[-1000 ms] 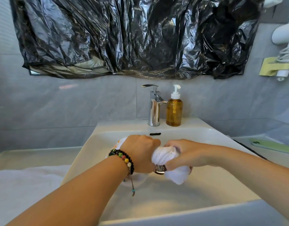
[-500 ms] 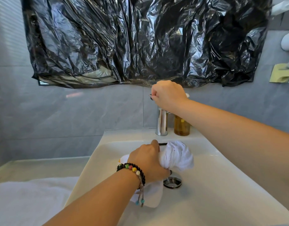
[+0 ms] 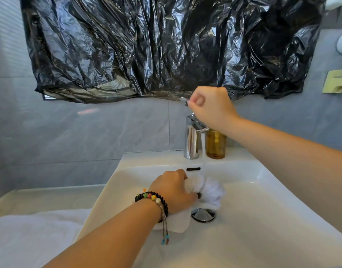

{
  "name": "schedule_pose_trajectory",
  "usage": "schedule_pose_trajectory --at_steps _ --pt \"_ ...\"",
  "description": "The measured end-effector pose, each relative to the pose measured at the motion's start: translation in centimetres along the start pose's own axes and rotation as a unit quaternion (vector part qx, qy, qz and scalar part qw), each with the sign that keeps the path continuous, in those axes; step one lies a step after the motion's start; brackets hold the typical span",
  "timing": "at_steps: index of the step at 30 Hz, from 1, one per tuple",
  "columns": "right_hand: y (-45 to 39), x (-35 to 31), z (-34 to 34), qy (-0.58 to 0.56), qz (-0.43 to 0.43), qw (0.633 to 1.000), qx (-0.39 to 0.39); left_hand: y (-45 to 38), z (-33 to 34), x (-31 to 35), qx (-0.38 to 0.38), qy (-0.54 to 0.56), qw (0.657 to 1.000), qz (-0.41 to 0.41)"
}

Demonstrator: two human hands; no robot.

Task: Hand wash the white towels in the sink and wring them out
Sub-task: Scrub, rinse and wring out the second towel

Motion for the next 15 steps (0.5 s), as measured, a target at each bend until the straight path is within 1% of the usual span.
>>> schedule_pose_trajectory --at_steps 2,4,5,6,7,8,9,10,11,12,13,15 --pt "4.7 -0.7 -0.8 -0.057 -0.003 0.998 0.021 -0.2 -0.1 -0.1 -0.011 0.043 0.999 -0.021" --pt "8.6 0.4 -0.2 -0.082 0.083 0.993 0.010 -0.4 -0.6 0.3 -0.008 0.108 0.993 -0.054" --pt "10.0 1.4 0.4 -0.098 0.144 0.985 -0.014 -0.8 -1.0 0.5 0.001 0.139 0.988 -0.072" --pt "11.1 2.4 1.1 -0.112 0.216 0.969 -0.049 -1.3 -1.3 0.7 0.007 0.168 0.982 -0.092" --pt "11.8 3.2 1.6 -0.131 0.302 0.941 -0.082 -1.9 -1.8 0.9 0.014 0.197 0.974 -0.108" --pt "12.4 3.7 2.4 -0.167 0.389 0.898 -0.118 -2.2 -2.3 1.5 0.011 0.233 0.966 -0.116" --pt "12.7 4.0 3.5 -0.225 0.473 0.840 -0.143 -2.5 -2.7 2.3 0.004 0.286 0.951 -0.115" --pt "12.7 4.2 4.5 -0.300 0.528 0.779 -0.157 -2.8 -2.8 3.1 -0.008 0.357 0.928 -0.110" --pt "12.3 4.3 5.6 -0.367 0.546 0.737 -0.158 -3.2 -2.6 3.5 -0.021 0.444 0.889 -0.112" --pt "11.8 5.1 6.8 -0.410 0.542 0.720 -0.143 -3.1 -2.3 4.1 -0.031 0.517 0.846 -0.126" --pt "11.5 6.3 8.2 -0.423 0.539 0.715 -0.137 -3.2 -1.8 4.2 -0.044 0.567 0.812 -0.133" --pt "11.9 7.2 9.5 -0.444 0.533 0.705 -0.147 -3.2 -0.8 3.4 -0.081 0.559 0.812 -0.148"
Point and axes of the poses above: each hand's wrist, its own y-axis away from the middle knuckle, its own z-axis out of the palm, x = y × z, the point moved 3 cm from there along -y, towards the middle knuckle, and after that the axes turned 2 degrees about -x, right-handed, at the moved point
